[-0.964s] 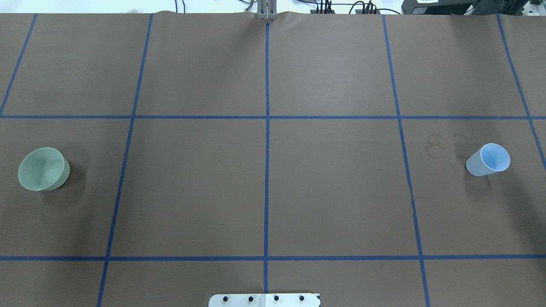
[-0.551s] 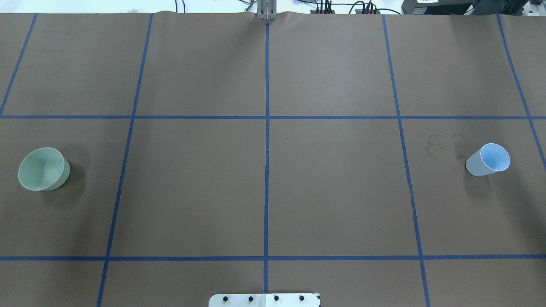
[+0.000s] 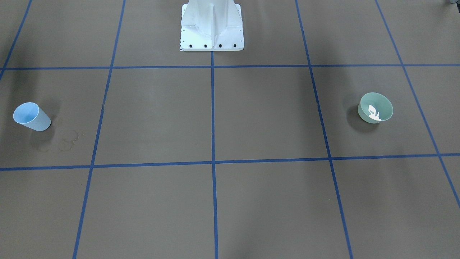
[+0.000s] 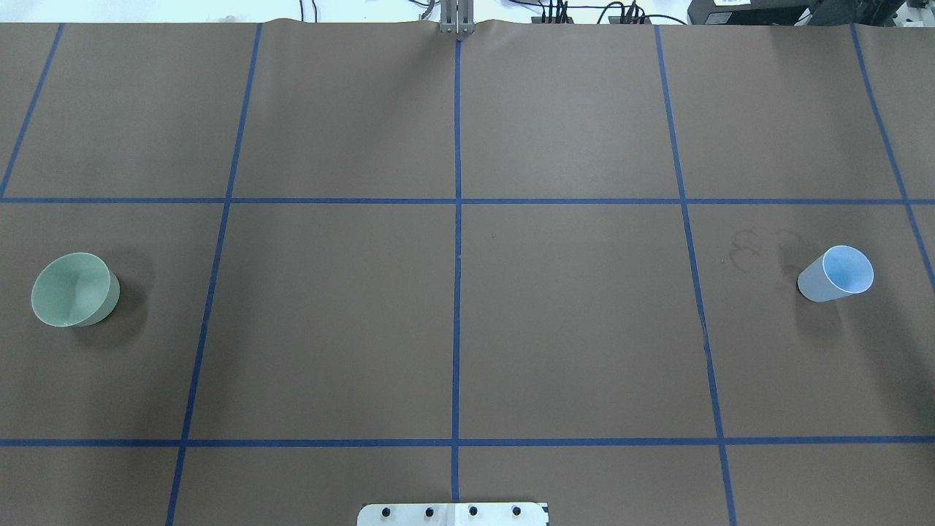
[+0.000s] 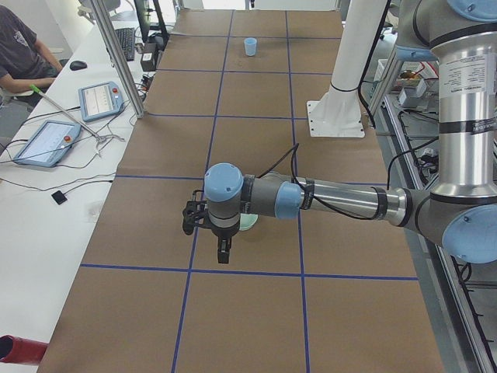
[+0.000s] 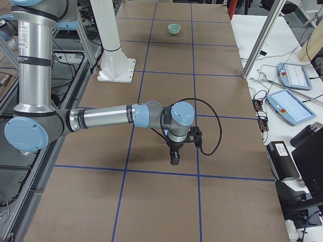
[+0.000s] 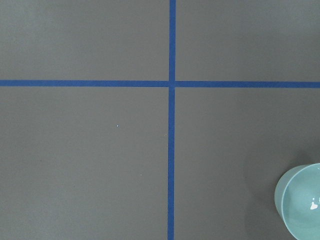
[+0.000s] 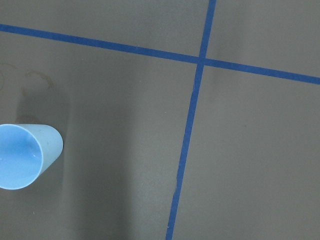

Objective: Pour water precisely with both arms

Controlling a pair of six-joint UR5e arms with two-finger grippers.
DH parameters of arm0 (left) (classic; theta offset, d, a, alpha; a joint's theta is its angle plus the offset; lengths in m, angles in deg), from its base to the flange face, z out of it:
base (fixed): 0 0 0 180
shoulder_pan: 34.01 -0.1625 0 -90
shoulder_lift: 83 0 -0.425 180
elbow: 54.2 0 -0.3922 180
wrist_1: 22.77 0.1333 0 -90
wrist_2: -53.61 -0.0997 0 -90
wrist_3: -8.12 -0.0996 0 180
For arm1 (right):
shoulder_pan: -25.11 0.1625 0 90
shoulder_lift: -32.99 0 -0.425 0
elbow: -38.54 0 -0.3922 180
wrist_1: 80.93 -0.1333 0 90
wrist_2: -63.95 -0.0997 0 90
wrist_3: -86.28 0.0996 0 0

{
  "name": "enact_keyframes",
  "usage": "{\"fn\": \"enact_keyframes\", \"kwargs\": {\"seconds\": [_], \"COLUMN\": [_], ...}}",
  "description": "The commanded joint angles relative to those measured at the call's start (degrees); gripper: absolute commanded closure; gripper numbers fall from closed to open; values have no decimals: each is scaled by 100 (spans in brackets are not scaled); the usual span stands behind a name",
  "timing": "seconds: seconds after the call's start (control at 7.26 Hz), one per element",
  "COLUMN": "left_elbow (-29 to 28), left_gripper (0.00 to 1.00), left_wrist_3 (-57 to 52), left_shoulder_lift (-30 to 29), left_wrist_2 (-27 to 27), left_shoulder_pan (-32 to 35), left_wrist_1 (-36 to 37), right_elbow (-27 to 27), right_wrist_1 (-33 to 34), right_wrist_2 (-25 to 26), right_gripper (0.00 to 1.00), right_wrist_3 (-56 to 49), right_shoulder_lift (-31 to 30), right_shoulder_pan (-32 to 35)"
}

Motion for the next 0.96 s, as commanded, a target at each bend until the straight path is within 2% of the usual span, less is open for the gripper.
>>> {"fn": "enact_keyframes", "kwargs": {"seconds": [0.0,0.41,0.69,0.83], "left_elbow": [-142,-28,7,-71], "left_gripper": [0,0,0,0], "left_wrist_3": [26,17,-9,-9], "left_shoulder_lift": [-33,-146,-227,-209], "left_wrist_2": [-38,-407,-320,-84], "left_shoulder_pan": [-4,5,5,5], "left_wrist_1": [-55,-64,-73,-47], "right_elbow": [56,40,57,22], "right_wrist_1": [-1,-9,-18,-18], "right_wrist_2": [-20,32,32,50], "right_gripper": [0,0,0,0], "right_wrist_3": [0,-44,-88,-88], "right_shoulder_lift": [-34,71,98,97], "right_shoulder_pan": [12,29,64,91]}}
